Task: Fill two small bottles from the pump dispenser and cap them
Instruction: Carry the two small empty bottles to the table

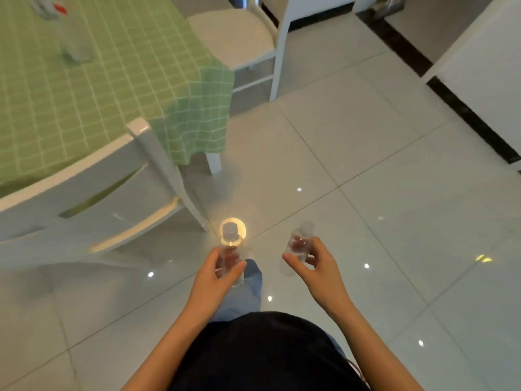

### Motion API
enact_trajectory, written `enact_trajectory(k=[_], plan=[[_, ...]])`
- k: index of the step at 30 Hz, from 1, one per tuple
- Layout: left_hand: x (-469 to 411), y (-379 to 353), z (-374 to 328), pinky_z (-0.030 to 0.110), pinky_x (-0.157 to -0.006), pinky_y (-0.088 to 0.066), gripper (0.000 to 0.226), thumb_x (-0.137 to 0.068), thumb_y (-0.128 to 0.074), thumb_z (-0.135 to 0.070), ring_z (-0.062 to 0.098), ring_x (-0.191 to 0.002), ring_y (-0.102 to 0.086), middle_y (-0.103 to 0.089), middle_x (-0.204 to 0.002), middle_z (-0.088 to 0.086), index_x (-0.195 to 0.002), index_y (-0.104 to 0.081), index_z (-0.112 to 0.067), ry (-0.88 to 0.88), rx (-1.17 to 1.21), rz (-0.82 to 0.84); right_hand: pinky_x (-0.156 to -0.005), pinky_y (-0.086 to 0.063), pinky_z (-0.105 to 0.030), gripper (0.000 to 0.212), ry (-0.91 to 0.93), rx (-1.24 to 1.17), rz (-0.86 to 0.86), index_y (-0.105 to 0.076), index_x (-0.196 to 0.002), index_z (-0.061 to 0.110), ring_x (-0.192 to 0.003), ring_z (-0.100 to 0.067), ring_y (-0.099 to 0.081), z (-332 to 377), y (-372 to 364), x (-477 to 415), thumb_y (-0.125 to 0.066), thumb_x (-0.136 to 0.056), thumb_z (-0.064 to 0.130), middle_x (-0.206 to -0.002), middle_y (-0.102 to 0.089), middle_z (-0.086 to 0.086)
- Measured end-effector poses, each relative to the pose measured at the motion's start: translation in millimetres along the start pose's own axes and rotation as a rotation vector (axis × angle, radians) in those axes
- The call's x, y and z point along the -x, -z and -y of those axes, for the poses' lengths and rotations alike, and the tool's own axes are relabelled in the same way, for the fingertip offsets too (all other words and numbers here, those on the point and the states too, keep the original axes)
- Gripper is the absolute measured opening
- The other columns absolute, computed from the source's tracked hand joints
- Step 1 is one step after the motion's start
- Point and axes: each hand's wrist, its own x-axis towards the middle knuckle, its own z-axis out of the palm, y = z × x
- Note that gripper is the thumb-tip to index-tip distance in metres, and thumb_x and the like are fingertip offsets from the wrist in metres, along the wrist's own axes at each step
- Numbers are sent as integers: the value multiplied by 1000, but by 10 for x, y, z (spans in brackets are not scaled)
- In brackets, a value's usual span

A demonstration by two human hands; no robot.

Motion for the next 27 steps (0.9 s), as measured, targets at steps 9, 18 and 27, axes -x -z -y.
enact_trajectory(k=[9, 18, 27], plan=[[-1438, -210, -810, 6, -70, -46, 26, -84, -64, -10, 1, -94, -58, -63, -99, -7, -100, -56, -29, -63, -5, 95, -74, -47, -10, 29, -28, -102, -120, -53, -99, 43, -95, 0, -61, 411, 427, -1203, -69, -74, 45, -99, -63, 24], [-2468, -583, -1344, 2, -67, -44, 25, -85, -64, -13, 1, -97, -57, -62, -102, -6, -102, -56, -29, -40, 11, 22, -74, -49, -12, 28, -2, -123, -81, -53, -94, 41, -91, 2, -61, 662, 955, -2473, -69, -72, 41, -94, -62, 25], [-3394, -1310, -2032, 1, -64, -44, 23, -85, -63, -11, -5, -90, -58, -62, -99, -8, -103, -57, -24, 1, 116, -187, -79, -50, -13, 30, 90, 11, 142, -52, -103, 36, -96, -2, -61, 1085, 1769, -3936, -72, -81, 30, -101, -62, 21]])
